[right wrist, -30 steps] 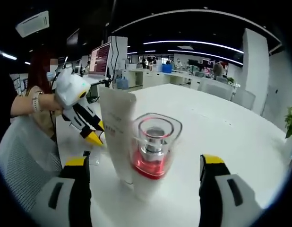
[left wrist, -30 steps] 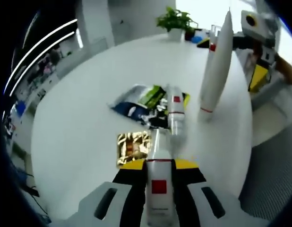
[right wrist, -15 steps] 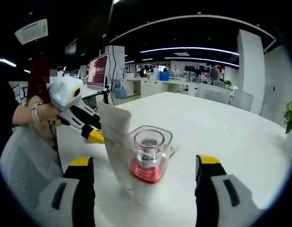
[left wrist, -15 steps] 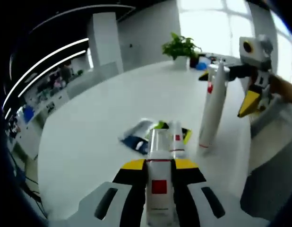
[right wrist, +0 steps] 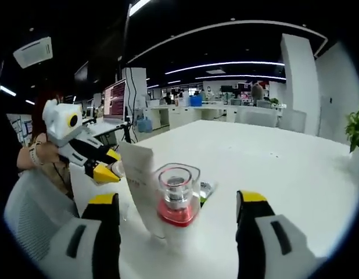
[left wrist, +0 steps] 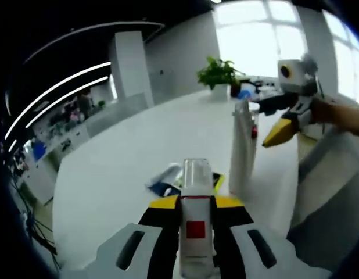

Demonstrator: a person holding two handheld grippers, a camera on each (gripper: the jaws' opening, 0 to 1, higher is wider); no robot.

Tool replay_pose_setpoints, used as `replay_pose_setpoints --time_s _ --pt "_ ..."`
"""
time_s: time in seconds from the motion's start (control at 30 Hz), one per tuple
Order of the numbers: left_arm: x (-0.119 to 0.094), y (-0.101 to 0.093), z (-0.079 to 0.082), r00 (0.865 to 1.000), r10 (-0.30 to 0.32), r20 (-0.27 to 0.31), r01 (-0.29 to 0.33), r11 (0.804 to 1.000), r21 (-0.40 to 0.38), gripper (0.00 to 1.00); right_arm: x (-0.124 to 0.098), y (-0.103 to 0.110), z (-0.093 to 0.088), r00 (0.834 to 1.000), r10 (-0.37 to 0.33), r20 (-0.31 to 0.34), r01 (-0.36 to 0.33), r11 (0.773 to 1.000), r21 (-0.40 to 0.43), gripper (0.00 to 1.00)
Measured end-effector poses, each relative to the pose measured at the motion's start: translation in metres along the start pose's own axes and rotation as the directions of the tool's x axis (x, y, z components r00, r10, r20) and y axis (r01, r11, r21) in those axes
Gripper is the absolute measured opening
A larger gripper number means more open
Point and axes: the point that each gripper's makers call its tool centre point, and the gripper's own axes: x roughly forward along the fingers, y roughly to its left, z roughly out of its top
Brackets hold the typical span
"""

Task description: Arrange the skincare products in the storage area until every visible bottle or jar stands upright without overlapping.

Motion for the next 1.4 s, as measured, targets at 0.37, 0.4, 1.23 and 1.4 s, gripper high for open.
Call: replay_pose_setpoints --time_s 0.37,0.4,1.23,1.4 --pt "-0.011 -0.009 0.004 1.000 0.008 0.030 -0.007 1.000 -0.005 0.17 -0.003 0.000 -0.003 1.000 -0.006 -0.001 0.006 1.000 0.026 0.77" --pt "-0.011 -0.010 0.003 1.000 0.003 0.029 -0.002 1.000 -0.008 0.17 -0.002 0.000 -0.004 1.000 -0.009 -0.006 0.009 1.000 0.027 0.77" --pt "0.003 -0.032 -0.018 0.989 -0.112 -0.101 0.114 0.993 0.021 0.17 -0.037 0.022 -0.036 0.999 -0.014 -0.042 0.029 0.920 0.391 0.57" --pt "0.004 -0.039 -0.021 0.981 -0.149 -0.123 0.152 0.988 0.021 0.17 -0.032 0.042 -0.036 0.999 0.030 -0.041 -0.011 0.915 0.403 0.49"
